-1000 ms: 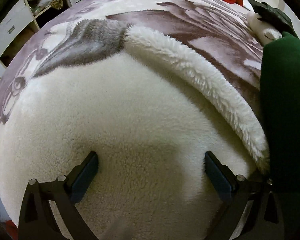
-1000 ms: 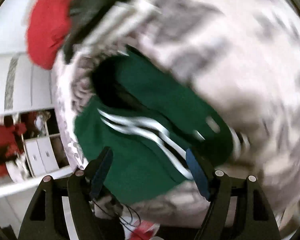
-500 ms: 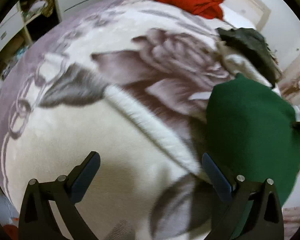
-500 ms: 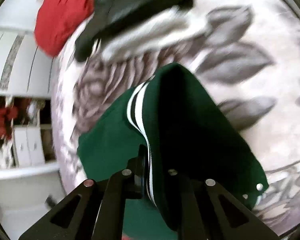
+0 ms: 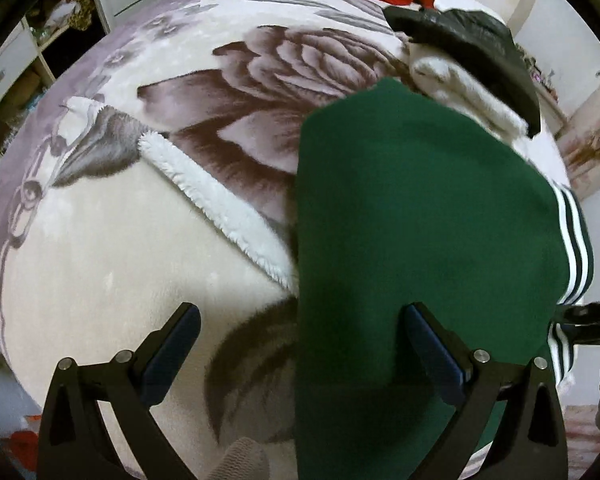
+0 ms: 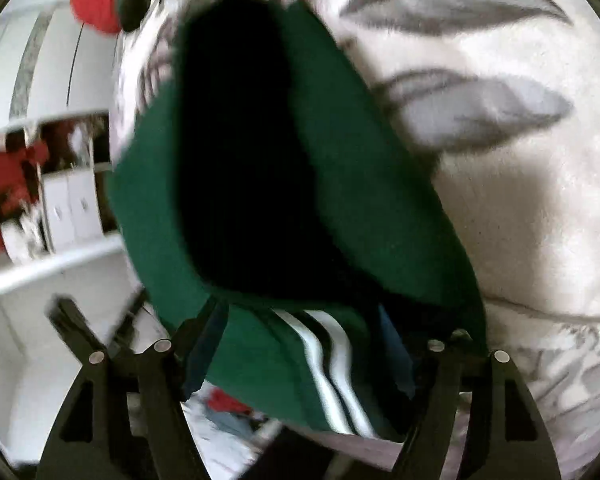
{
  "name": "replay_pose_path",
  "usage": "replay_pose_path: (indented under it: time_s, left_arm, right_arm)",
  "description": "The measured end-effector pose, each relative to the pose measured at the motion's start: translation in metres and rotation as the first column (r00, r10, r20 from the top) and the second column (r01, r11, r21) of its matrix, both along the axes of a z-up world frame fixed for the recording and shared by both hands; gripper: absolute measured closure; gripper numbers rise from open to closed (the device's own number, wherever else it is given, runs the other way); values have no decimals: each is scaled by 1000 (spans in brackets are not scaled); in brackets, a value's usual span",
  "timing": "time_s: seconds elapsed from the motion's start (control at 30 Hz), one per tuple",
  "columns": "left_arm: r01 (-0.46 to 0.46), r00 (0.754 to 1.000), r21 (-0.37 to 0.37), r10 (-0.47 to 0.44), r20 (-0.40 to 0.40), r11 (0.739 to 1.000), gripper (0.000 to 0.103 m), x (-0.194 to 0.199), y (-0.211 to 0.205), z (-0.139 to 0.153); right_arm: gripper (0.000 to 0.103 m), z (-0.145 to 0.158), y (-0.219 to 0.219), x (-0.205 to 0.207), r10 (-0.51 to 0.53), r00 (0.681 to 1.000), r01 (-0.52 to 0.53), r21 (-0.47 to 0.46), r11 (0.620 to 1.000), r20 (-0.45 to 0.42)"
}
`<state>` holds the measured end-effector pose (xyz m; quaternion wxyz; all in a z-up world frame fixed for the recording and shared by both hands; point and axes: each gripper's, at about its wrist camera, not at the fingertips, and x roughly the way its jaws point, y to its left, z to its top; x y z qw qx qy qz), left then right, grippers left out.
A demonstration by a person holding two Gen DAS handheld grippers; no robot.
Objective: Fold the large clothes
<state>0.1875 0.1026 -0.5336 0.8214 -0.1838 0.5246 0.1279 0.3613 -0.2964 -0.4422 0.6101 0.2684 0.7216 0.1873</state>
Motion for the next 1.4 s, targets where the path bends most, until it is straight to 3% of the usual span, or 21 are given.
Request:
replay_pose_path:
  time_s: [0.03, 0.1, 0.2, 0.3, 0.4, 0.47, 0.57, 0.67, 0.7, 0.73, 0.77, 0.8, 0.87, 0.97, 1.07, 1.17, 1.23, 1.3, 1.33, 1.37, 1.4]
  left_arm:
    - [2, 1000, 27, -2, -7, 1000, 0, -1, -4, 2]
    - [7, 1000, 63, -7, -9, 998, 0, -1, -10, 7]
    - [6, 1000, 97, -5, -10, 995, 0, 3, -16, 13]
    - [0, 1000, 77, 0, 0, 997, 0, 11, -17, 12]
    - [23, 999, 96, -20, -30, 995, 0, 23, -22, -1]
    - [28, 998, 106, -23, -50, 994, 0, 26, -21, -7]
    - [30, 999, 111, -26, -37, 993, 0, 22, -17, 2]
    - [-18, 999, 177, 26, -41, 984, 0, 14, -7, 15]
    - [-56, 997, 202, 67, -45, 978, 0, 10, 1, 19]
    - [-78, 995, 211, 90, -48, 974, 0, 9, 6, 19]
    - [-109, 990, 223, 126, -60, 969, 0, 7, 13, 17]
    - [-148, 982, 228, 171, -84, 962, 0, 5, 23, 12]
    - [-196, 970, 188, 219, -107, 962, 0, 3, 38, 1]
    - [-286, 945, 114, 300, -132, 951, 0, -3, 60, -18]
    - [-336, 929, 65, 342, -142, 940, 0, -5, 79, -37]
    - [-363, 920, 39, 365, -146, 931, 0, -5, 91, -50]
    - [-375, 913, 30, 374, -164, 927, 0, -4, 97, -60]
    - [-383, 908, 25, 381, -172, 924, 0, -5, 102, -68]
    - [-385, 907, 25, 383, -173, 923, 0, -6, 104, -70]
    - [-387, 907, 29, 386, -170, 922, 0, -7, 105, -71]
    - [-389, 906, 39, 390, -167, 920, 0, -9, 106, -71]
  right_arm:
    - [77, -2, 0, -4, -3, 1000, 4, -53, 999, 23]
    - [97, 1, -6, -6, -51, 998, 54, -85, 995, 35]
    - [100, 38, -37, -22, -258, 963, 256, 35, 966, 75]
    - [100, 72, -55, -46, -321, 941, 314, 78, 946, 110]
    - [101, 50, -58, -53, -288, 954, 291, -18, 957, 79]
    - [100, 13, -46, -45, -197, 980, 196, -97, 976, 0]
    - [94, 1, -25, -22, -134, 988, 123, -144, 982, -71]
    - [93, 40, -17, 4, -57, 998, 53, -179, 982, -14]
    - [80, 60, -12, 14, -14, 999, 20, -218, 976, 32]
    - [51, 81, -4, 23, 51, 996, -27, -277, 960, 79]
    - [38, 93, 6, 34, 117, 987, -73, -343, 936, 109]
    - [33, 110, 23, 49, 216, 966, -133, -448, 884, 140]
    - [33, 131, 55, 73, 338, 921, -197, -513, 835, 197]
    - [33, 147, 113, 103, 457, 857, -340, -404, 849, 239]
    - [33, 137, 200, 130, 600, 757, -516, -324, 793, 261]
    - [33, 108, 287, 142, 752, 614, -664, -358, 656, 238]
    - [33, 88, 337, 133, 853, 494, -754, -404, 518, 170]
    - [33, 56, 369, 126, 934, 351, -830, -440, 342, 64]
    - [36, 46, 373, 122, 949, 313, -849, -442, 290, 22]
    - [44, 37, 378, 125, 949, 316, -852, -437, 288, 8]
    - [59, 30, 379, 128, 936, 351, -860, -400, 316, -15]
